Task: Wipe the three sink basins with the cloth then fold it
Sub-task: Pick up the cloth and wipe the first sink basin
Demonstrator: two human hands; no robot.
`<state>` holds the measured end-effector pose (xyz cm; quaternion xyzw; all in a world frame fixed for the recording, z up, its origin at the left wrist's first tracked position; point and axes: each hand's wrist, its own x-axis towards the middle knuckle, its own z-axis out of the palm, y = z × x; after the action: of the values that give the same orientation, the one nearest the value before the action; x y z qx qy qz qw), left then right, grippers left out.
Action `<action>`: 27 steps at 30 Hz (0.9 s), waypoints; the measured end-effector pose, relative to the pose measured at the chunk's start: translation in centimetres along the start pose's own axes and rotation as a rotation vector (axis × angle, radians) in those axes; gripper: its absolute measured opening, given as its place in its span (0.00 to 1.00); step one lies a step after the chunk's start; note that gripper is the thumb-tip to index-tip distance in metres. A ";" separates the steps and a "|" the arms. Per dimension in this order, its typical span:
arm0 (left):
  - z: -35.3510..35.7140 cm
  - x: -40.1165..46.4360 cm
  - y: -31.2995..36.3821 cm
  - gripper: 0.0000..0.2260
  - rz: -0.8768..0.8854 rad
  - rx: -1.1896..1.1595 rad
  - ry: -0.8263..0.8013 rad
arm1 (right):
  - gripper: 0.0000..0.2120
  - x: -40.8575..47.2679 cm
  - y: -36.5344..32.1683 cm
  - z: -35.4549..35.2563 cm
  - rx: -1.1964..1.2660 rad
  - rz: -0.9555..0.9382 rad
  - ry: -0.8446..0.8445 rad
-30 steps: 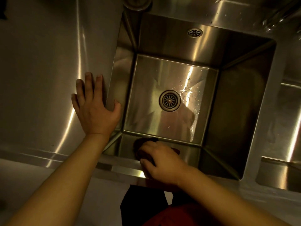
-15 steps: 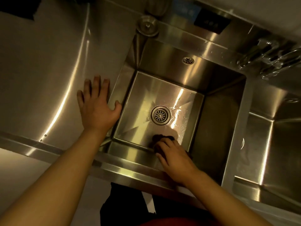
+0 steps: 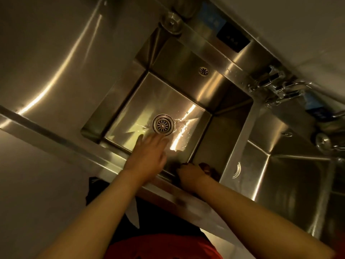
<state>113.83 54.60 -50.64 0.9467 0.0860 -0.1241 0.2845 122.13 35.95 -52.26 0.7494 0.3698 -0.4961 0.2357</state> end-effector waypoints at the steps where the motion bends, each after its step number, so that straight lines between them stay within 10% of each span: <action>1: 0.8 -0.3 0.5 0.22 0.017 0.045 -0.026 | 0.15 0.5 0.4 0.3 -0.049 0.001 -0.056; 7: 1.6 -0.3 0.6 0.22 0.059 0.155 0.004 | 0.20 3.7 3.2 1.6 -0.296 0.015 -0.228; 19: 1.0 -0.3 1.1 0.26 0.001 0.171 0.005 | 0.20 7.9 17.6 -9.5 -0.459 0.403 0.114; 27: 1.3 -0.3 0.9 0.22 -0.003 0.175 0.039 | 0.23 8.5 14.4 -6.5 -0.445 0.353 0.005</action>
<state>113.52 53.09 -51.12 0.9701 0.0816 -0.1132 0.1986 139.17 34.47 -57.72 0.7332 0.3340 -0.3524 0.4760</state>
